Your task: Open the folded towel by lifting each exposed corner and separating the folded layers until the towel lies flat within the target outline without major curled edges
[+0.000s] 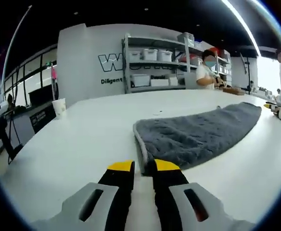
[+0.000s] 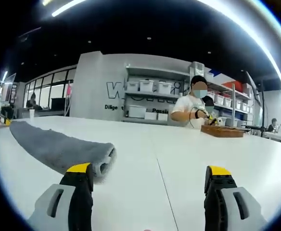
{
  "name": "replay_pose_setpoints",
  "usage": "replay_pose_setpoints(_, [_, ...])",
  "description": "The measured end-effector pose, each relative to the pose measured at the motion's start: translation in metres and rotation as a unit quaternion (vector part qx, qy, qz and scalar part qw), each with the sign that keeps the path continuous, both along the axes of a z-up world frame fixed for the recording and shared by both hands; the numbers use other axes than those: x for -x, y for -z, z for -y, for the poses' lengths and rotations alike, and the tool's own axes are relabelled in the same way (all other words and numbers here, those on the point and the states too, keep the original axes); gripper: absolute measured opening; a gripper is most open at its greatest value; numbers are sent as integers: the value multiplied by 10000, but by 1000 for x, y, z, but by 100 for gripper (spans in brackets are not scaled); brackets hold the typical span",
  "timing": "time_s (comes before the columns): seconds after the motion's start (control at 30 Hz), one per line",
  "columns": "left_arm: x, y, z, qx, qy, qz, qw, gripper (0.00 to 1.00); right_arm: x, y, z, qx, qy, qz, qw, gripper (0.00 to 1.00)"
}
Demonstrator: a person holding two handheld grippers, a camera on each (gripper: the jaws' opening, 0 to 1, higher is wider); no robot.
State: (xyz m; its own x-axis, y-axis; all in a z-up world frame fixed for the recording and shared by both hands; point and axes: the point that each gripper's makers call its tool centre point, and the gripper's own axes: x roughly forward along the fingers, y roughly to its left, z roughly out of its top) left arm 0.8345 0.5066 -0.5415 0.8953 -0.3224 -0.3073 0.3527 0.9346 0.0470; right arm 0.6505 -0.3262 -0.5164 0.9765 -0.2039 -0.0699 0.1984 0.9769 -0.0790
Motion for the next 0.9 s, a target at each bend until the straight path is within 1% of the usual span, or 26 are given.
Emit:
replay_pose_setpoints(0.07, [2, -4, -6, 84, -110, 70, 9999, 27, 0, 0, 0, -12, -13, 15, 10000, 97])
replay_pose_setpoints(0.17, [10, -13, -12, 341, -139, 225, 9991, 33, -2, -1, -4, -10, -72, 36, 10000, 97])
replay_pose_setpoints(0.2, [12, -17, -11, 426, -109, 310, 9986, 35, -2, -1, -4, 2, -81, 27, 10000, 97])
replay_pose_setpoints(0.27, [15, -23, -9, 452, 48, 442, 9980, 42, -2, -1, -6, 16, -96, 26, 9999, 97])
replay_pose_setpoints(0.33, [18, -25, -6, 477, 121, 457, 9977, 49, -2, -1, -6, -2, -97, 41, 9999, 97])
replay_pose_setpoints(0.37, [19, -26, -3, 456, 199, 497, 9975, 53, -2, -1, -7, -4, -95, 41, 9999, 97])
replay_pose_setpoints(0.47, [22, -27, 7, 455, 360, 495, 9971, 63, -2, -1, -7, -7, -96, 47, 9999, 97])
replay_pose_setpoints(0.6, [28, -29, 18, 409, 518, 494, 9966, 70, -3, -1, -8, 3, -125, 50, 9999, 97])
replay_pose_setpoints(0.67, [30, -30, 22, 475, 615, 514, 9956, 76, -2, -2, -9, 0, -139, 57, 9999, 98])
replay_pose_setpoints(0.7, [32, -30, 25, 581, 680, 478, 9948, 79, -3, -2, -8, -1, -149, 64, 9999, 98])
replay_pose_setpoints(0.73, [32, -29, 26, 608, 695, 468, 9946, 82, -3, -2, -8, -1, -152, 65, 9999, 98])
replay_pose_setpoints(0.77, [33, -27, 28, 717, 766, 391, 9937, 86, -3, -2, -9, 4, -169, 67, 9998, 98])
replay_pose_setpoints(0.8, [34, -24, 29, 756, 796, 320, 9934, 88, -3, -2, -10, 5, -183, 67, 9998, 98])
replay_pose_setpoints(0.9, [34, -20, 28, 844, 821, 253, 9927, 97, -5, -2, -13, 23, -284, 75, 9996, 99])
